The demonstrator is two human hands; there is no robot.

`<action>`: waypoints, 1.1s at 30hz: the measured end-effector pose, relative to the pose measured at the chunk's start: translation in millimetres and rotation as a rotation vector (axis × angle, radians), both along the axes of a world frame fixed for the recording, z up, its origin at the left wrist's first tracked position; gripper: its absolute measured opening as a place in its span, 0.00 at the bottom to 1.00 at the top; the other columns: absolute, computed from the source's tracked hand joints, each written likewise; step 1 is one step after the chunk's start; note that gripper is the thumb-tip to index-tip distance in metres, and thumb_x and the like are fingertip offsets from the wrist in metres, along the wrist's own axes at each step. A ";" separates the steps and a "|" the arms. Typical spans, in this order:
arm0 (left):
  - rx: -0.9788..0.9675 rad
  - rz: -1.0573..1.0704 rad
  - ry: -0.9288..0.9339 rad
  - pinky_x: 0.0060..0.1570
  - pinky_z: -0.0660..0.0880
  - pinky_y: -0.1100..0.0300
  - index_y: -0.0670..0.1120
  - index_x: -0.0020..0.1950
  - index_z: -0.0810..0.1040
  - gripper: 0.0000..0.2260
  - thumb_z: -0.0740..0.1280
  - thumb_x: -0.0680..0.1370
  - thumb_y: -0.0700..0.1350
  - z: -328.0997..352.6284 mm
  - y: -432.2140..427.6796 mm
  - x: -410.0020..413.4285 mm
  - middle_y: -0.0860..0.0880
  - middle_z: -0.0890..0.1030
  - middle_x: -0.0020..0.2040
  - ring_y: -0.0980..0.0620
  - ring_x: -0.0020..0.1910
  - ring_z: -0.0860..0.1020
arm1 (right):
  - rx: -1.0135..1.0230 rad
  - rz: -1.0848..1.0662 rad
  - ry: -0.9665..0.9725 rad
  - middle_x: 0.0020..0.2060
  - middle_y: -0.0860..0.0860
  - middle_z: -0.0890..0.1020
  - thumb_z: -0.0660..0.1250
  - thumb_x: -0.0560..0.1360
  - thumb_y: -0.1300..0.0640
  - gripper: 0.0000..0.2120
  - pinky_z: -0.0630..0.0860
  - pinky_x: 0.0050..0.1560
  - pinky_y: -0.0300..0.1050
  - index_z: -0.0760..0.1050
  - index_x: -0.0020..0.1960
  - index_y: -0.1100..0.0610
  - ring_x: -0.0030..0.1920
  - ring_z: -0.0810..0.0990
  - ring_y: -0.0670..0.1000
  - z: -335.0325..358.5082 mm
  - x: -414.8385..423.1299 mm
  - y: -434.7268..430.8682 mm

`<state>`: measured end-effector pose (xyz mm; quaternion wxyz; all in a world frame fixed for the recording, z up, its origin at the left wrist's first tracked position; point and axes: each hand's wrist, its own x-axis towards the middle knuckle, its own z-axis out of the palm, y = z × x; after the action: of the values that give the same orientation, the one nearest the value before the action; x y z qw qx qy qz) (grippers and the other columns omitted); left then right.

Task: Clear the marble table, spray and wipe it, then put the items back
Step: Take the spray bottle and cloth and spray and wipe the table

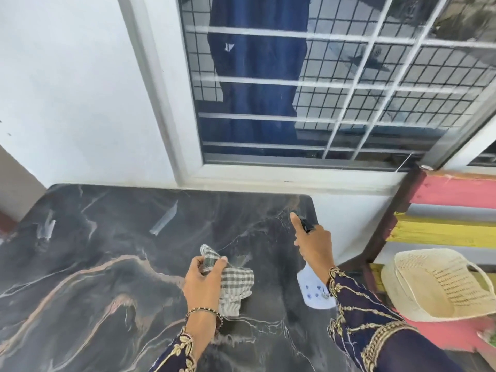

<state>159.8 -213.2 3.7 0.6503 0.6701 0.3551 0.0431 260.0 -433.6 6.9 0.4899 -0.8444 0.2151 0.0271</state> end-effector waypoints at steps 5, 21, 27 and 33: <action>0.047 -0.031 -0.011 0.36 0.71 0.61 0.45 0.44 0.76 0.10 0.74 0.72 0.48 -2.4 -1.9 30.4 0.52 0.78 0.34 0.50 0.34 0.76 | -0.120 -0.033 -0.008 0.33 0.59 0.83 0.56 0.63 0.15 0.46 0.83 0.36 0.59 0.78 0.37 0.61 0.32 0.83 0.62 -21.1 47.6 -10.3; -0.034 -0.249 -0.006 0.39 0.78 0.52 0.47 0.45 0.77 0.10 0.75 0.71 0.48 -3.5 -73.7 59.2 0.45 0.83 0.41 0.46 0.36 0.81 | -0.067 -0.235 -0.211 0.29 0.61 0.82 0.67 0.78 0.38 0.30 0.77 0.29 0.45 0.76 0.32 0.63 0.24 0.80 0.55 0.4 15.2 -88.5; -0.078 -0.370 0.007 0.35 0.78 0.58 0.44 0.46 0.77 0.10 0.75 0.72 0.46 3.7 -150.0 58.1 0.43 0.84 0.42 0.47 0.35 0.81 | -0.113 -0.370 -0.252 0.34 0.57 0.81 0.69 0.73 0.31 0.30 0.76 0.32 0.46 0.72 0.33 0.58 0.30 0.80 0.59 -11.5 -4.9 -176.2; -0.011 -0.445 0.045 0.46 0.81 0.49 0.46 0.45 0.78 0.10 0.76 0.70 0.47 -6.9 -230.6 56.4 0.43 0.84 0.45 0.44 0.42 0.83 | -0.199 -0.451 -0.242 0.25 0.56 0.77 0.68 0.74 0.32 0.32 0.72 0.27 0.49 0.73 0.31 0.61 0.27 0.78 0.58 -25.7 -27.8 -278.8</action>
<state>216.3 -443.8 -3.2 0.6393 0.7294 0.2129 -0.1182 232.2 -712.5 -18.8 0.4205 -0.8161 0.3392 -0.2052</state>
